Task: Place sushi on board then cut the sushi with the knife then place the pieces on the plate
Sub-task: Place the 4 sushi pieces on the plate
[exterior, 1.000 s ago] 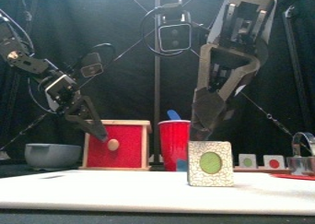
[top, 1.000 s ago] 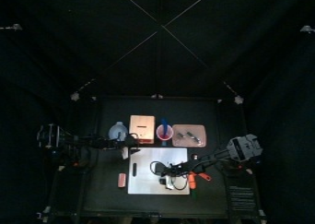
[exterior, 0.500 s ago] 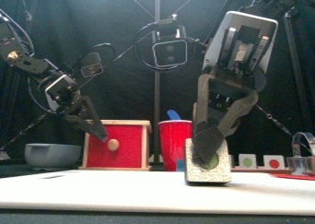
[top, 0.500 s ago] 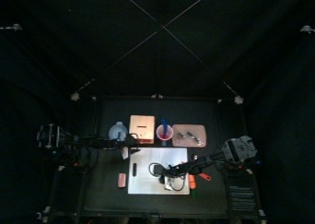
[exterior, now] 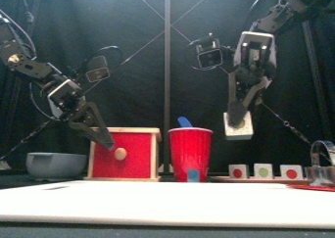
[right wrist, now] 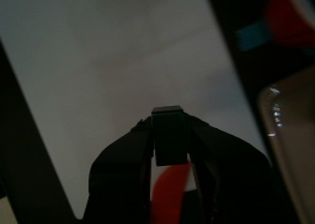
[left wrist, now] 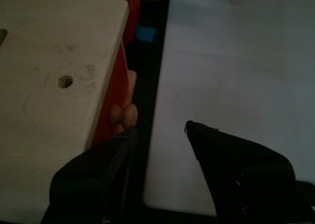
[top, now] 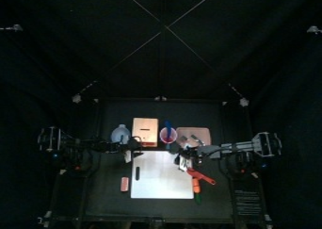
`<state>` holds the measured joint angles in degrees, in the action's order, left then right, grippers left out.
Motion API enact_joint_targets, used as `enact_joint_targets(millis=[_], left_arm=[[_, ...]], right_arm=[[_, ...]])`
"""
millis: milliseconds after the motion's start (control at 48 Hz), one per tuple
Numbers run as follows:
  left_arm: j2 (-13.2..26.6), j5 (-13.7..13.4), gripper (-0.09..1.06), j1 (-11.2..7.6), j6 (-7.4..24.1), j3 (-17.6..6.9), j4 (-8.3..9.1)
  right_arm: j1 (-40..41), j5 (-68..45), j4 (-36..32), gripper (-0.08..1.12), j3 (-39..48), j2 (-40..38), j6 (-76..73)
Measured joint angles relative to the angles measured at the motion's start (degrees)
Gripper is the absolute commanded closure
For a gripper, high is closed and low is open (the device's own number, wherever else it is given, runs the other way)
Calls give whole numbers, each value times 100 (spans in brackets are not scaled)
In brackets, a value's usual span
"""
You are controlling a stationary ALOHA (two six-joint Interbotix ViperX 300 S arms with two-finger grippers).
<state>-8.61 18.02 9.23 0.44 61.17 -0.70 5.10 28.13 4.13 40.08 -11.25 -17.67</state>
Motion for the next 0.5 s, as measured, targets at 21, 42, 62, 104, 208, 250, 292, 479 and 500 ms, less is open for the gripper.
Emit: enact_joint_targets(millis=[21, 42, 62, 104, 208, 250, 292, 479, 500], left_arm=[[9, 0, 12, 0, 0, 0, 0], [9, 0, 12, 0, 0, 0, 0], [0, 0, 12, 0, 0, 0, 0], [9, 0, 12, 0, -9, 0, 0], [9, 0, 12, 0, 0, -18, 0], [9, 0, 12, 0, 0, -18, 0], [9, 0, 12, 0, 0, -9, 0], [9, -35, 12, -9, 9, -26, 9], [9, -44, 12, 0, 9, -26, 9]], right_arm=[[114, 35, -53, 51, 44, -97, 9], [246, 70, -97, 51, 88, -185, 0], [413, 105, -176, 51, 167, -290, 0], [677, 167, -246, 51, 264, -448, 0], [1397, 387, -413, 51, 536, -765, 9], [1644, 483, -466, 50, 615, -853, 18], [1925, 580, -483, 50, 694, -914, 18], [2962, 747, -527, 47, 905, -932, 9], [3041, 738, -536, 47, 914, -914, 18]])
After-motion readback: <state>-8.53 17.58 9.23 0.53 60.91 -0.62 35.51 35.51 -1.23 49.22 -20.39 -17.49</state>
